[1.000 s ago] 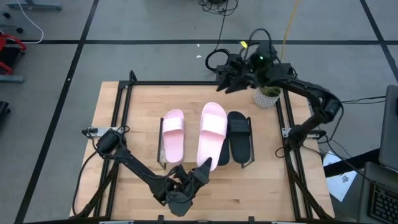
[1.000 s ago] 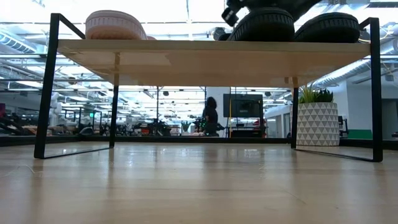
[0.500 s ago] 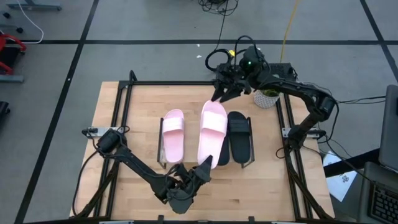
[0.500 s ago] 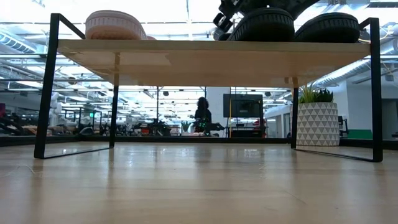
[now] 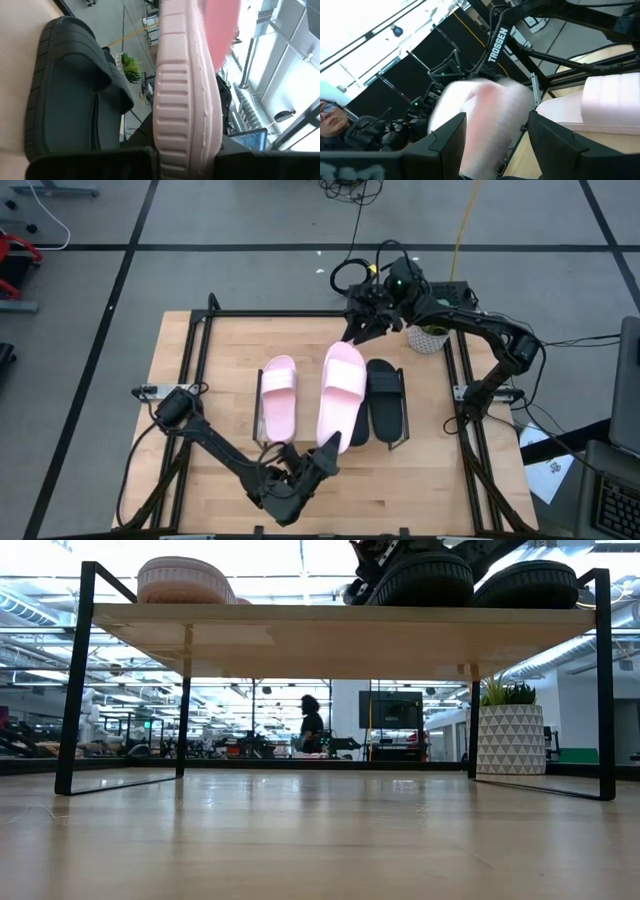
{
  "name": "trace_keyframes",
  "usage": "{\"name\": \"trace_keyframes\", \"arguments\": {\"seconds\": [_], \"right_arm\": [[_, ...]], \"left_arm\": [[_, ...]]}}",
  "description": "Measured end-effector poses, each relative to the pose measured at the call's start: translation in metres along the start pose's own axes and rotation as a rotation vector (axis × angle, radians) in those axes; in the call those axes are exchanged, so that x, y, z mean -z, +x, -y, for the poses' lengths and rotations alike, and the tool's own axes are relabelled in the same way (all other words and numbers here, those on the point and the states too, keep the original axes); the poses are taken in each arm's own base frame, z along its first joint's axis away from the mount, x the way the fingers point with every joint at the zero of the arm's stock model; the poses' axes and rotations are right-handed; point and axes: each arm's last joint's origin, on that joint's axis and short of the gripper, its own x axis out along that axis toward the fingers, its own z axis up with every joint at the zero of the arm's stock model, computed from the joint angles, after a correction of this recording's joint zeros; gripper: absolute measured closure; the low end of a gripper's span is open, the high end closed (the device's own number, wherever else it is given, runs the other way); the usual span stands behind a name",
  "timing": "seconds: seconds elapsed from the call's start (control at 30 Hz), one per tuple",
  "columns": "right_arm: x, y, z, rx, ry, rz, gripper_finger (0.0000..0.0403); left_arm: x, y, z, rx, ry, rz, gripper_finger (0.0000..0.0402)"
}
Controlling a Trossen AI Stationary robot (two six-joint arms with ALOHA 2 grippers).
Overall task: Pick and place slides into the shelf
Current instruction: Put the pink slipper on the shelf
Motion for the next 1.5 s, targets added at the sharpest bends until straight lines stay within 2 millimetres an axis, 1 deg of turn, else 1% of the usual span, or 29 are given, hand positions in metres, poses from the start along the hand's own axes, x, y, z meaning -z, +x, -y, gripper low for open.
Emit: {"name": "trace_keyframes", "arguments": {"seconds": [0.27,0.5,0.67,0.73,0.8,0.87,1.0,1.03,1.2,1.23,1.27,1.37,1.5], "right_arm": [[-0.001,-0.004,0.0,0.011,0.004,0.01,0.0204],[0.002,0.014,-0.001,-0.026,0.015,-0.024,0.0204],[0.003,0.023,-0.002,-0.045,0.019,-0.041,0.0205],[0.004,0.024,-0.003,-0.046,0.021,-0.041,0.0211],[0.004,0.025,-0.003,-0.047,0.022,-0.041,0.0228],[0.004,0.025,-0.003,-0.043,0.022,-0.036,0.0259],[0.003,0.025,-0.002,-0.03,0.009,-0.02,0.0357],[0.003,0.025,-0.002,-0.029,-0.002,-0.018,0.0374],[0.003,0.024,-0.001,-0.017,0.024,-0.005,0.0377],[0.003,0.023,0.0,-0.017,0.034,-0.008,0.0377],[0.004,0.023,0.0,-0.019,0.042,-0.014,0.0377],[0.005,0.021,0.002,-0.017,0.058,-0.018,0.0377],[0.005,0.017,0.003,-0.012,0.054,-0.014,0.0377]], "left_arm": [[0.0,-0.002,0.001,0.002,0.0,-0.005,0.0357],[-0.001,0.001,0.001,0.0,0.0,0.001,0.0357],[-0.001,0.001,0.001,0.0,0.0,0.0,0.0357],[-0.001,0.001,0.001,0.0,0.0,0.0,0.0357],[-0.001,0.001,0.001,0.001,0.0,0.0,0.0357],[-0.001,0.001,0.001,0.001,0.0,0.0,0.0357],[-0.001,0.001,0.001,0.0,0.008,0.001,0.0357],[-0.001,0.001,0.001,0.0,0.009,0.002,0.0357],[0.0,-0.002,0.001,0.001,0.037,-0.004,0.0357],[0.0,-0.004,0.001,0.002,0.036,-0.008,0.0352],[0.0,-0.006,0.001,0.003,0.036,-0.012,0.0339],[0.0,-0.015,0.001,0.01,0.05,-0.036,0.0282],[-0.003,-0.042,0.005,0.029,0.112,-0.093,0.0219]]}}
